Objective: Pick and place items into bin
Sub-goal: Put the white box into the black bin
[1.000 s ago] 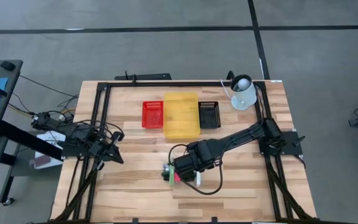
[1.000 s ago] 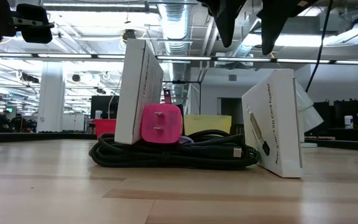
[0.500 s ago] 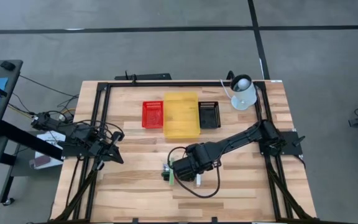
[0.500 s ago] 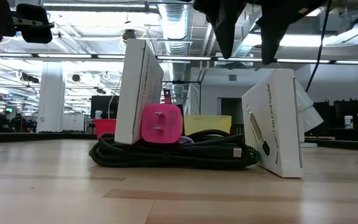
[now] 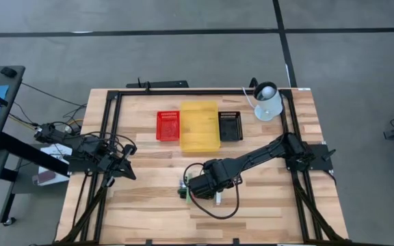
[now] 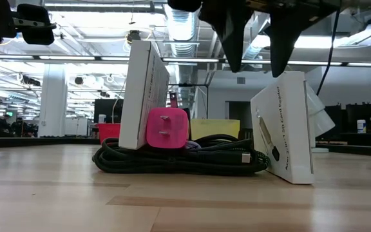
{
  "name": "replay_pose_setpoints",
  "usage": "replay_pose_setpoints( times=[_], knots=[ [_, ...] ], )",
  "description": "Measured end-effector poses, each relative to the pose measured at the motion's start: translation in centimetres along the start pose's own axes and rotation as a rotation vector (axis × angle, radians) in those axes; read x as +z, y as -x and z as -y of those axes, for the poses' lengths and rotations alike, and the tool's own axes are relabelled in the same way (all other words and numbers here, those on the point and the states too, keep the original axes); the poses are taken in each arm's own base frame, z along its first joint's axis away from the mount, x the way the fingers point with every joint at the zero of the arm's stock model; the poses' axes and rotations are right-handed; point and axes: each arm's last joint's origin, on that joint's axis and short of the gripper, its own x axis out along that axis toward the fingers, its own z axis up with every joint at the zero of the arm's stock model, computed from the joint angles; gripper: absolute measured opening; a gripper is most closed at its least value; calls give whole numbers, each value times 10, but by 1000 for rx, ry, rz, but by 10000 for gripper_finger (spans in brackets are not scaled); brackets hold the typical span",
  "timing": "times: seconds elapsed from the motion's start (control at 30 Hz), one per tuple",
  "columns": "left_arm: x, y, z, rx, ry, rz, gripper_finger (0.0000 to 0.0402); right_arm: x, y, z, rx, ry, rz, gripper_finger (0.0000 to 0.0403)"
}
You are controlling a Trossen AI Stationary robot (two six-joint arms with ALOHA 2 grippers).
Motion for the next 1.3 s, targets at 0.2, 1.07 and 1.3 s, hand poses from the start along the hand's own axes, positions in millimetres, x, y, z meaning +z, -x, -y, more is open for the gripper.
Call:
replay_pose_setpoints(
  times=[0.2,1.07,1.3],
  knots=[
    [0,0,0,0,0,0,0,0,0,1,-14,1,15,235],
    [0,0,0,0,0,0,0,2,-15,-2,-58,2,43,235],
    [0,0,0,0,0,1,0,1,-21,-3,-77,9,42,235]
  ],
)
